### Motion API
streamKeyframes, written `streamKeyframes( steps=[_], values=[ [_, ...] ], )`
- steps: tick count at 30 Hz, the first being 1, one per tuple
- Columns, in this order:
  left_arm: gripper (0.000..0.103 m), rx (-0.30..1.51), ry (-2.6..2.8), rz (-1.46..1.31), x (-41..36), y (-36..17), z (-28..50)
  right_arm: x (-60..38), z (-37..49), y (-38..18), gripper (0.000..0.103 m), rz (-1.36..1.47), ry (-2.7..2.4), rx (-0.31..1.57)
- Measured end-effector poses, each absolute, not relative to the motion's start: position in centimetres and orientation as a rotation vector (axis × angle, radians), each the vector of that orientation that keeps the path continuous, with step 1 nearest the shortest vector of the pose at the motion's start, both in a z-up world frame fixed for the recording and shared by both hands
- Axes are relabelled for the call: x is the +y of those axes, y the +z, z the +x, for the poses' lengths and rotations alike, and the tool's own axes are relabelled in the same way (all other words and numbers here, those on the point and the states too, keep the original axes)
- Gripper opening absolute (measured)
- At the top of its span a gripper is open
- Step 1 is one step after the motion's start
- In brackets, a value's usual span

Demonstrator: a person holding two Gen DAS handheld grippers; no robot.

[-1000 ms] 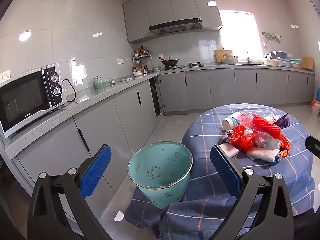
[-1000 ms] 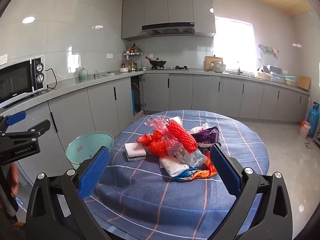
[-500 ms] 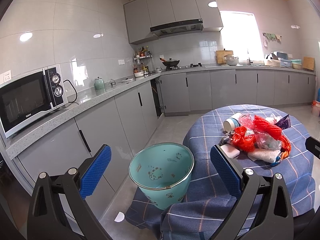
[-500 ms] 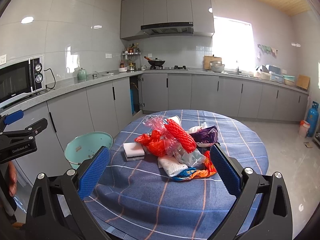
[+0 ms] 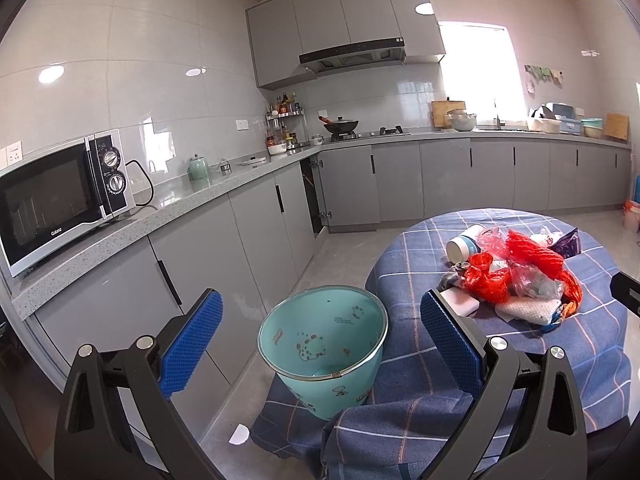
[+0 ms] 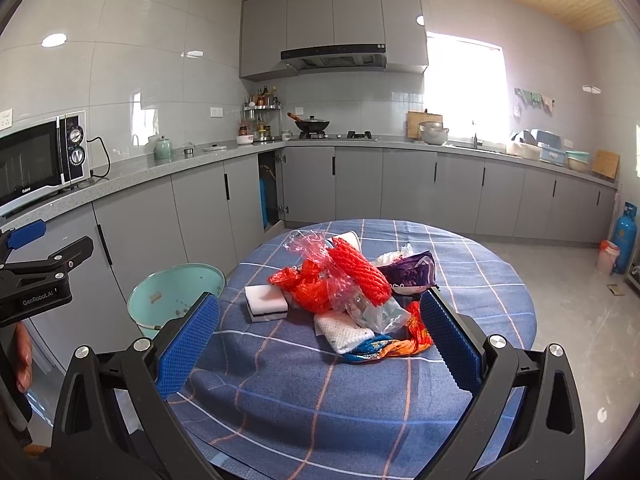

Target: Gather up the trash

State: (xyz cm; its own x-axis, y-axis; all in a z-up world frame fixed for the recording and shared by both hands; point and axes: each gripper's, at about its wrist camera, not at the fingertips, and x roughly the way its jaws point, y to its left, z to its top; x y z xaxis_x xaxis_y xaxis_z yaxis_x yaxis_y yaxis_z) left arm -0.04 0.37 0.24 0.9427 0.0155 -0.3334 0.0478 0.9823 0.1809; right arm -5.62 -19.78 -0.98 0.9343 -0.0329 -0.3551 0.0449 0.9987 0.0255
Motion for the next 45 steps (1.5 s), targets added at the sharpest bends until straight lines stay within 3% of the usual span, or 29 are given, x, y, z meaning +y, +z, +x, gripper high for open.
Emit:
streamKeyframes(
  steps=[45],
  values=[
    [0.098, 0.335, -0.003, 0.184, 0.7, 0.4, 0.4, -20.6, -4.7, -1.3, 0.099, 0.045, -0.047, 0.37]
  ],
)
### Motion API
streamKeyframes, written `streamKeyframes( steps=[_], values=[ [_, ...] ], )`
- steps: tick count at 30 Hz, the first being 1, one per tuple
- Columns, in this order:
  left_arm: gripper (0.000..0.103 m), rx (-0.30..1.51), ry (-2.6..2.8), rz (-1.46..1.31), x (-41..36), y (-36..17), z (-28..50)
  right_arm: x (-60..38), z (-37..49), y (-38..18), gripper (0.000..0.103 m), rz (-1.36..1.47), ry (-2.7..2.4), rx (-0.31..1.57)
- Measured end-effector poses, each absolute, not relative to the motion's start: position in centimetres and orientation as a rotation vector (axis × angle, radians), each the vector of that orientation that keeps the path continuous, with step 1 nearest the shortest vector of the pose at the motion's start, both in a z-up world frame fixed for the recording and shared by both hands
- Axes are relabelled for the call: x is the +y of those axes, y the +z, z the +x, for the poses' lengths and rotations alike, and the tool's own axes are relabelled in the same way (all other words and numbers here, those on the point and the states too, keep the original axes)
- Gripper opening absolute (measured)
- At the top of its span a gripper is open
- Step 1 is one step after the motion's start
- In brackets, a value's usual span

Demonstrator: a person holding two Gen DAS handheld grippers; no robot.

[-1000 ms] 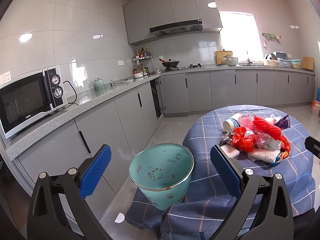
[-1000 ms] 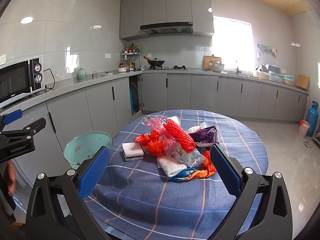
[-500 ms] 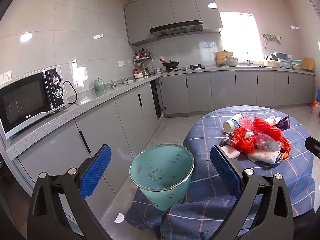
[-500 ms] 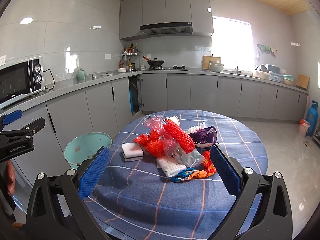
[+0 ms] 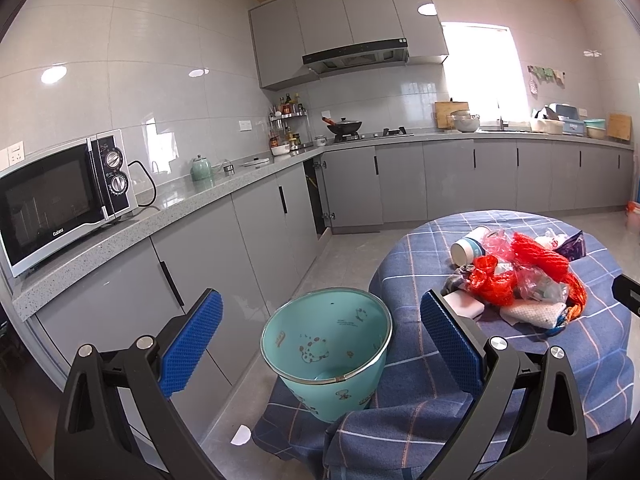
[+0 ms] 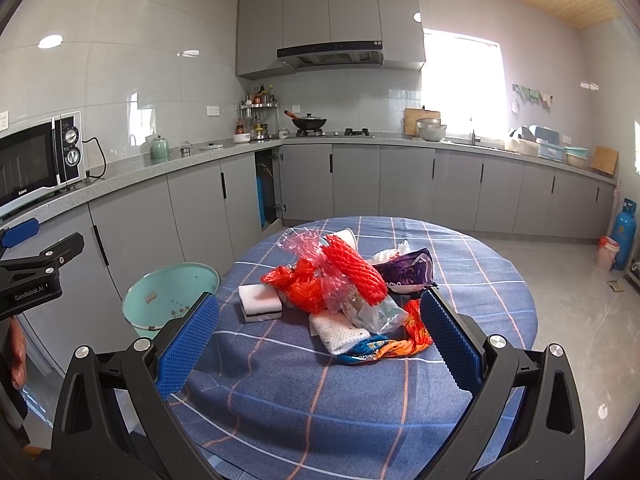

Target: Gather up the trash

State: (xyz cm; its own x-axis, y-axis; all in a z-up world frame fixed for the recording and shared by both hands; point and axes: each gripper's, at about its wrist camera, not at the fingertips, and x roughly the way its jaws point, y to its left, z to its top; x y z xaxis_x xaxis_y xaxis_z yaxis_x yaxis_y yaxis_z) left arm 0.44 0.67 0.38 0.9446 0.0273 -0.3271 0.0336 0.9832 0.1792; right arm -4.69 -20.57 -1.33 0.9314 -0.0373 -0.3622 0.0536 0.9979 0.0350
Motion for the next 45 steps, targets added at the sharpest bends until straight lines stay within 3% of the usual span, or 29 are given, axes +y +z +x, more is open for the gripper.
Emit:
streamKeyframes(
  steps=[12, 22, 32, 34, 39, 45],
  values=[
    [0.097, 0.343, -0.01, 0.217, -2.2, -1.2, 5.2, -24.4, -0.2, -3.3, 0.098, 0.055, -0.13, 0.387],
    [0.097, 0.442, -0.014, 0.245, -6.9, -5.9, 11.9, -25.9, 5.0, -5.4, 0.097, 0.054, -0.146, 0.404],
    [0.097, 0.455, -0.035, 0.264, -9.4, -7.3, 14.0, -25.8, 8.4, -7.2, 0.075, 0.058, -0.089, 0.46],
    [0.097, 0.461, -0.045, 0.265, -9.7, -7.3, 14.5, -25.8, 8.9, -7.7, 0.066, 0.055, -0.08, 0.481],
    [0.097, 0.464, -0.065, 0.264, -10.5, -7.1, 15.0, -26.4, 9.6, -8.7, 0.031, 0.071, -0.04, 0.536],
    [0.097, 0.456, -0.09, 0.271, -11.7, -6.5, 15.0, -26.3, 8.7, -8.2, 0.022, 0.079, -0.003, 0.509]
  ],
)
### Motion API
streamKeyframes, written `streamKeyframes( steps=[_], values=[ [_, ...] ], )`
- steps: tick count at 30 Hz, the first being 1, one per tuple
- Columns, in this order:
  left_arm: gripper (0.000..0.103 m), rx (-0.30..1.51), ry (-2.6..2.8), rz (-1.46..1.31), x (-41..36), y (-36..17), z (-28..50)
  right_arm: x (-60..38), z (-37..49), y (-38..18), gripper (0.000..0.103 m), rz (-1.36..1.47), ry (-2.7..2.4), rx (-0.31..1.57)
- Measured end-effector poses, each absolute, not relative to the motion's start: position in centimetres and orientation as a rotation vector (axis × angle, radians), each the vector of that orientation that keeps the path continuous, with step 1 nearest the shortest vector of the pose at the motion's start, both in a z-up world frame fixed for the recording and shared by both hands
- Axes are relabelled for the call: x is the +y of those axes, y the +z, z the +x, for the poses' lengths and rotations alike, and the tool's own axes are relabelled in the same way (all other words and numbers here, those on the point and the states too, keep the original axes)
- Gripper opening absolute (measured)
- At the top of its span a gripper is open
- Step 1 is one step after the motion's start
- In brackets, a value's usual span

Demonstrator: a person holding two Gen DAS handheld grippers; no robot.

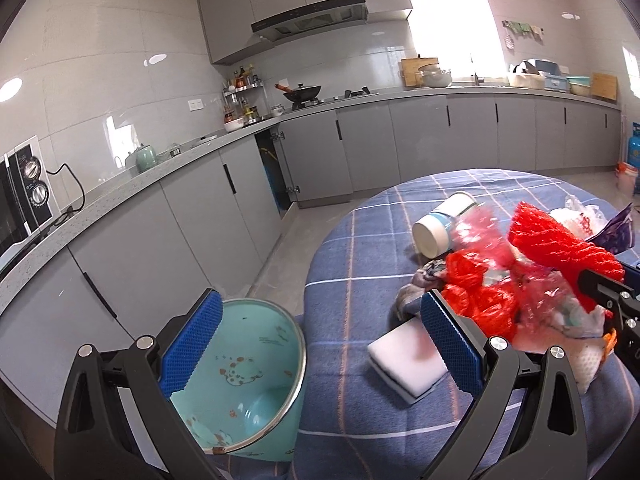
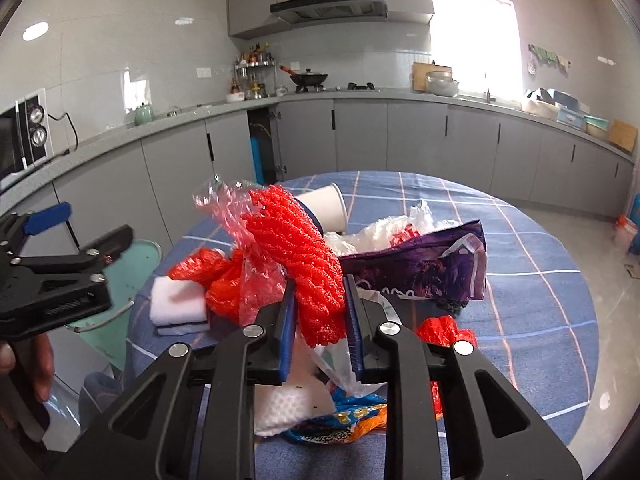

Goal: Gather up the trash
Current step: 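Grasp the red mesh net with the right tool while the left tool grasps the pink plastic bag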

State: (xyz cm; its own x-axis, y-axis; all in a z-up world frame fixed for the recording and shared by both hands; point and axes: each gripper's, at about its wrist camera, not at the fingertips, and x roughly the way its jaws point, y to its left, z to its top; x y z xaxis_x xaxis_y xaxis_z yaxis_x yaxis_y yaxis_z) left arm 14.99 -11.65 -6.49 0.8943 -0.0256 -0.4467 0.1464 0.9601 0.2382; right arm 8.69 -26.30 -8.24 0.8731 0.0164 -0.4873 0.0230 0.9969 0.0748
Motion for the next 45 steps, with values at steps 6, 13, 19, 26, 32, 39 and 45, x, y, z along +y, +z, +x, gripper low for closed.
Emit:
streamKeyframes(
  steps=[6, 13, 19, 26, 32, 39, 45],
  values=[
    [0.097, 0.444, -0.123, 0.275, -13.7, -6.0, 15.0, -27.5, 7.3, -6.5, 0.022, 0.1, -0.057, 0.442],
    [0.097, 0.457, -0.182, 0.284, -16.7, -6.5, 15.6, -29.3, 7.0, -6.7, 0.022, 0.121, -0.108, 0.432],
    [0.097, 0.485, -0.213, 0.274, -18.6, -7.5, 16.8, -30.0, 6.7, -6.7, 0.022, 0.109, -0.136, 0.413],
    [0.06, 0.532, -0.3, 0.267, -19.8, -8.6, 17.6, -30.0, 6.8, -7.2, 0.022, 0.109, -0.131, 0.413],
    [0.014, 0.527, -0.378, 0.232, -19.1, -7.8, 16.5, -29.6, 6.5, -7.0, 0.022, 0.1, -0.128, 0.403],
    [0.012, 0.459, -0.37, 0.178, -16.8, -5.2, 14.5, -28.2, 6.3, -5.8, 0.022, 0.077, -0.113, 0.382],
    [0.012, 0.413, -0.287, 0.169, -14.0, -4.1, 13.2, -26.9, 7.2, -5.6, 0.022, 0.076, -0.068, 0.391]
  ],
)
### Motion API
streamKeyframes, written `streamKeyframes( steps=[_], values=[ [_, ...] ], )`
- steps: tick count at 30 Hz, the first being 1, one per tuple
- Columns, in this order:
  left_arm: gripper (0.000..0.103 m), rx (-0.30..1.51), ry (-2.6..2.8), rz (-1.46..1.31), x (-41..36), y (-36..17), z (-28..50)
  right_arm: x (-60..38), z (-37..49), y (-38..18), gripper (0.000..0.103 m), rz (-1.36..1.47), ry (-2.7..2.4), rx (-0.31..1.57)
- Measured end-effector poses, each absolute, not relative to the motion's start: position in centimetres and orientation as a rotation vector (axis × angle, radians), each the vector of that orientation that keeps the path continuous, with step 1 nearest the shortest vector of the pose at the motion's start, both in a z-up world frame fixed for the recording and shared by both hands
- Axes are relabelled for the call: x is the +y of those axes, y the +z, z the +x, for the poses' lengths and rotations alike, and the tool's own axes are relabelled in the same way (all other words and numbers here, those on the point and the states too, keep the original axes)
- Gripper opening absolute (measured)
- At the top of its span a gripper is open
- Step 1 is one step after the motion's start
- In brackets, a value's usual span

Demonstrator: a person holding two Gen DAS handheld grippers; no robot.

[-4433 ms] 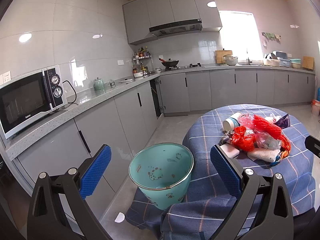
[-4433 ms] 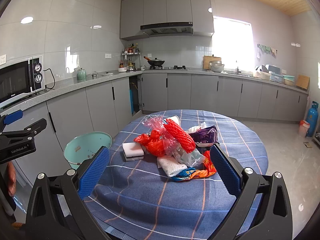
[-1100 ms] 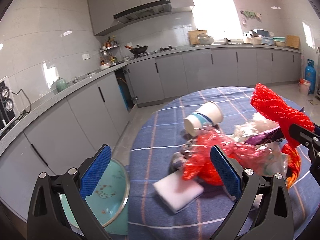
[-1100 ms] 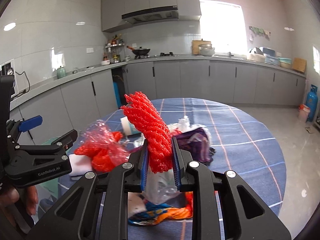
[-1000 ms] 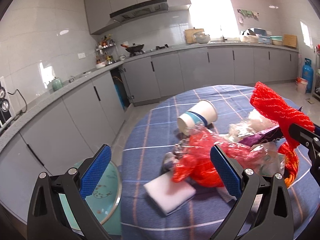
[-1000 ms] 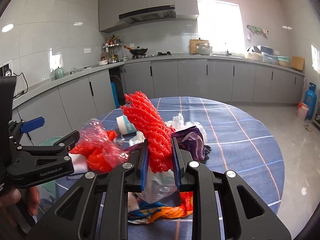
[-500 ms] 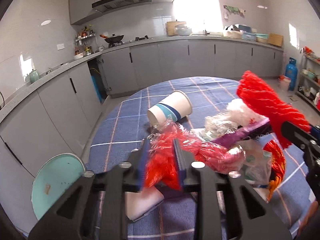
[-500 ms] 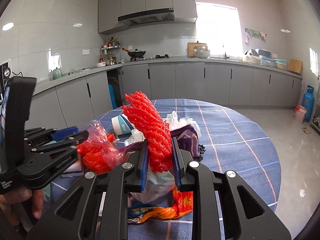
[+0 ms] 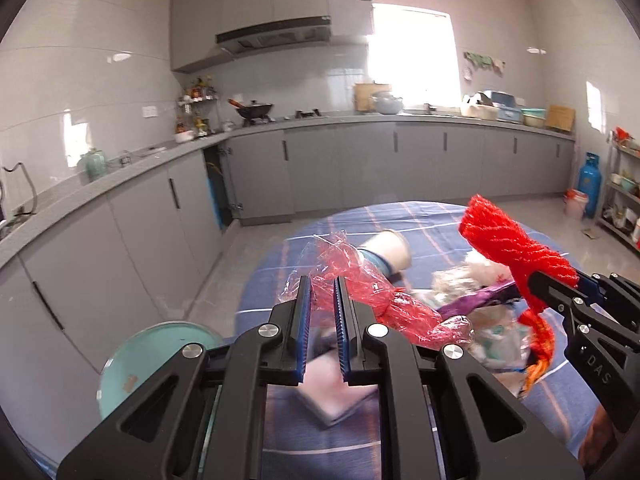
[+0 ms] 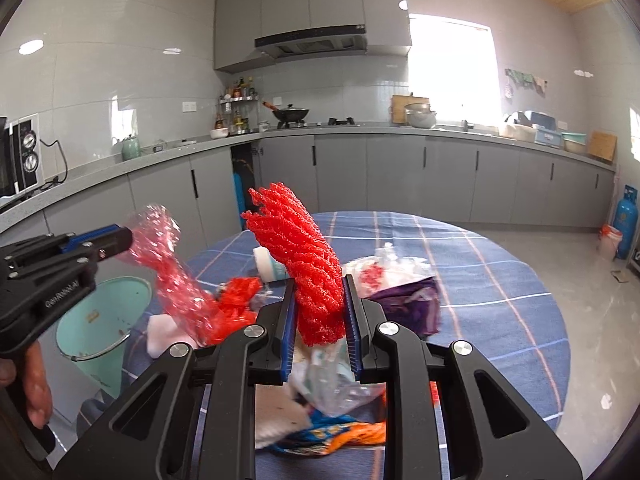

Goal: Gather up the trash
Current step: 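Carry both items over the teal bucket and open both tools to drop them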

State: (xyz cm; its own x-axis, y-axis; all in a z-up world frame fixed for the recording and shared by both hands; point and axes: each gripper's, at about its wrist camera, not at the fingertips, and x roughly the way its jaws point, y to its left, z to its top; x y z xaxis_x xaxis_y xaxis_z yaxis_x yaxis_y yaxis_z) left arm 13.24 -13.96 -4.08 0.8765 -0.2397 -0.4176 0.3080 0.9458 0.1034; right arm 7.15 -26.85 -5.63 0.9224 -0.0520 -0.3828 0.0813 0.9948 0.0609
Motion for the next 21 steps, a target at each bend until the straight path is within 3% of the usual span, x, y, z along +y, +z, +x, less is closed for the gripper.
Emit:
streamKeyframes(
  steps=[21],
  values=[
    [0.012, 0.404, 0.046, 0.15, -3.1, -4.2, 14.4, -19.5, 12.9, -3.6, 0.023, 0.082, 0.182, 0.4]
  ],
)
